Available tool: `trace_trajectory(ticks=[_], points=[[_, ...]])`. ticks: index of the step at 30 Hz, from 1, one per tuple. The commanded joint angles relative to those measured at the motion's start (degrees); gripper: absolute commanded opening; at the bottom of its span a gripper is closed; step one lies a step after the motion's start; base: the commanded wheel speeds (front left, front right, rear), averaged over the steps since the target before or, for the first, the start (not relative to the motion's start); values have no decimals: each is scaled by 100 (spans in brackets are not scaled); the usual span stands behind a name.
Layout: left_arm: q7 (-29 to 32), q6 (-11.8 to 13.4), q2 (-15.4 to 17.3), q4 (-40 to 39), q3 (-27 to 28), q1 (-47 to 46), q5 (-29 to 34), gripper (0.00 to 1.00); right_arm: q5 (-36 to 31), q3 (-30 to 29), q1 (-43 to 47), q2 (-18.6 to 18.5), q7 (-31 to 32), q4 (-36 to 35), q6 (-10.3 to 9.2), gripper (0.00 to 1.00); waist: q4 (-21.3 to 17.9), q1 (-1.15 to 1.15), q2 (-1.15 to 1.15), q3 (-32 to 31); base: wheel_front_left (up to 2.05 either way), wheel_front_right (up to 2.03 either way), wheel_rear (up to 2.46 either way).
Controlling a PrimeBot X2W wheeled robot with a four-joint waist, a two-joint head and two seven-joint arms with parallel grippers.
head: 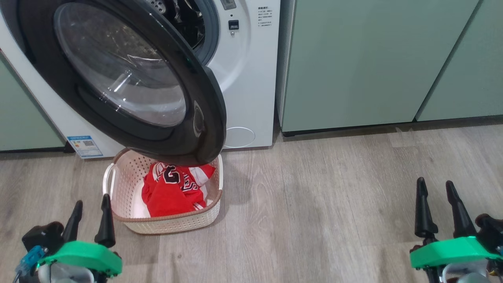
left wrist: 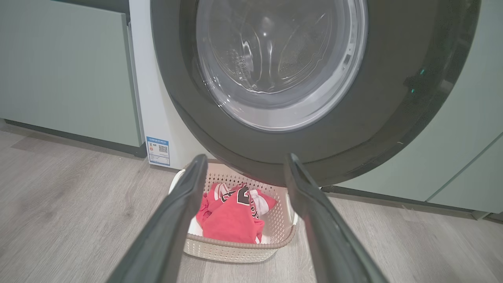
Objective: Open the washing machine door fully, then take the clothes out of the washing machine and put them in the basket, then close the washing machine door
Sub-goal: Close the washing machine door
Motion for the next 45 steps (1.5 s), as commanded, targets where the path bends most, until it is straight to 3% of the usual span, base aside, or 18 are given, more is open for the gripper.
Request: trace_trajectory(ticks=[1, 18, 20, 21, 22, 33, 39, 45], points=[[-53, 5, 89, -180, 229, -208, 73, 100, -11, 130, -30, -22, -36, -159, -4, 100, 3, 0, 0, -5, 0, 0, 0], [-53, 5, 3, -164, 300, -211, 240, 100, 2, 107, -67, -29, -36, -155, -4, 100, 90, 0, 0, 14, 0, 0, 0], [-53, 5, -1, -166, 282, -217, 254, 100, 30, 56, -92, -32, -36, -170, -4, 45, 121, 0, 0, 16, 0, 0, 0], [-53, 5, -4, -167, 278, -217, 254, 100, 55, 15, -112, -30, -36, -190, -4, 8, 138, 0, 0, 16, 0, 0, 0], [-53, 5, -8, -170, 285, -209, 250, 100, 116, -37, -151, -23, -36, -246, -4, 0, 154, 0, 0, 17, 0, 0, 0], [-53, 4, -161, -144, 284, -119, 306, 100, 361, -54, -862, -116, -36, -1217, -4, 0, 548, 0, 0, 69, 0, 0, 0], [-53, 4, -236, -125, 250, -112, 361, 100, 441, 519, -1384, -291, -36, -1699, -4, 0, 957, 0, 0, 66, 0, 0, 0], [-53, 4, -289, -128, 218, -106, 387, 100, 438, 1488, -1903, -411, -36, -1855, -4, 0, 1421, 0, 0, 79, 0, 0, 0]])
